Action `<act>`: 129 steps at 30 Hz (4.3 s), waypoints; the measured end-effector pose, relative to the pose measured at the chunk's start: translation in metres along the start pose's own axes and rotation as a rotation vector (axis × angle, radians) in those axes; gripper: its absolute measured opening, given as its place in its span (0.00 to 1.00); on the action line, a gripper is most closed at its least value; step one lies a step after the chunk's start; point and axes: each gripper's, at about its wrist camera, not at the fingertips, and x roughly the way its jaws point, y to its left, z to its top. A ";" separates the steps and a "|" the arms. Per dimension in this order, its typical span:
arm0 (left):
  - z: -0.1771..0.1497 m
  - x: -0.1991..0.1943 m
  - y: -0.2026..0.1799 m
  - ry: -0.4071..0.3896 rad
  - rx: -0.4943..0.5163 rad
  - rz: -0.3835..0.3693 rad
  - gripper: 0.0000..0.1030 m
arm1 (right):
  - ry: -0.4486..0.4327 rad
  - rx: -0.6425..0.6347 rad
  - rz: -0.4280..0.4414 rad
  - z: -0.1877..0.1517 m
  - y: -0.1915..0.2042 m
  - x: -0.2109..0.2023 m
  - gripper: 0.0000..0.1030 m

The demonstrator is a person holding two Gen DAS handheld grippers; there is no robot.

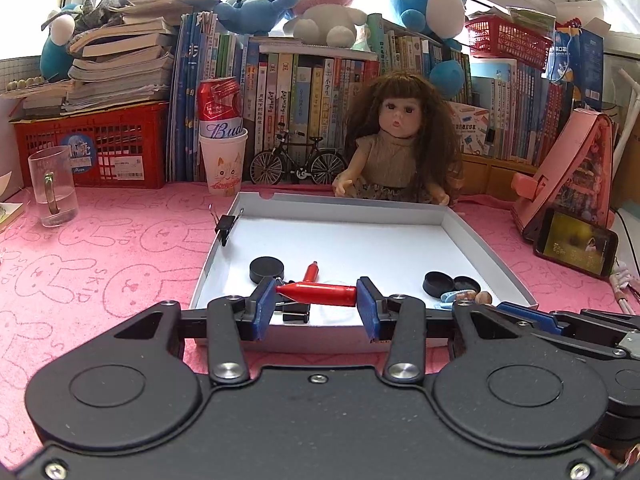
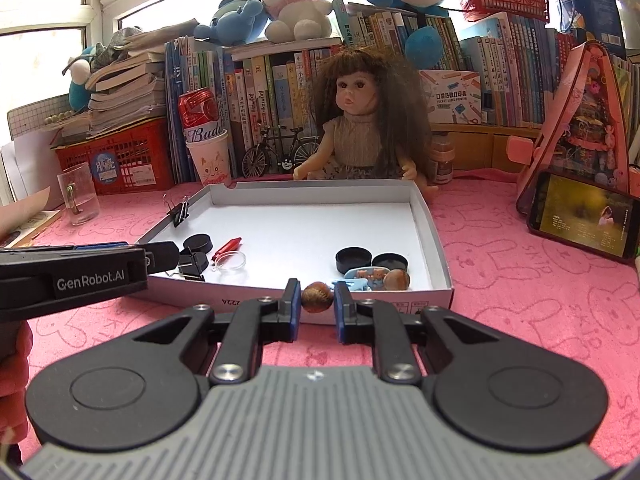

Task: Organize rigid objects
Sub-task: 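Carry the red marker and brown nut into the white tray and open both tools, then lift both open tools up and back out of the tray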

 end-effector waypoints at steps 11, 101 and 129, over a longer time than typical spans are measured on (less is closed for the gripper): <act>0.010 0.035 0.000 0.016 -0.019 -0.020 0.40 | 0.015 0.023 -0.008 0.017 -0.001 0.030 0.21; 0.050 0.066 0.013 0.041 0.025 0.024 0.73 | 0.070 0.042 -0.095 0.066 -0.012 0.074 0.82; -0.006 0.017 0.019 0.078 0.046 0.035 0.76 | 0.108 0.047 -0.102 0.014 -0.021 0.030 0.87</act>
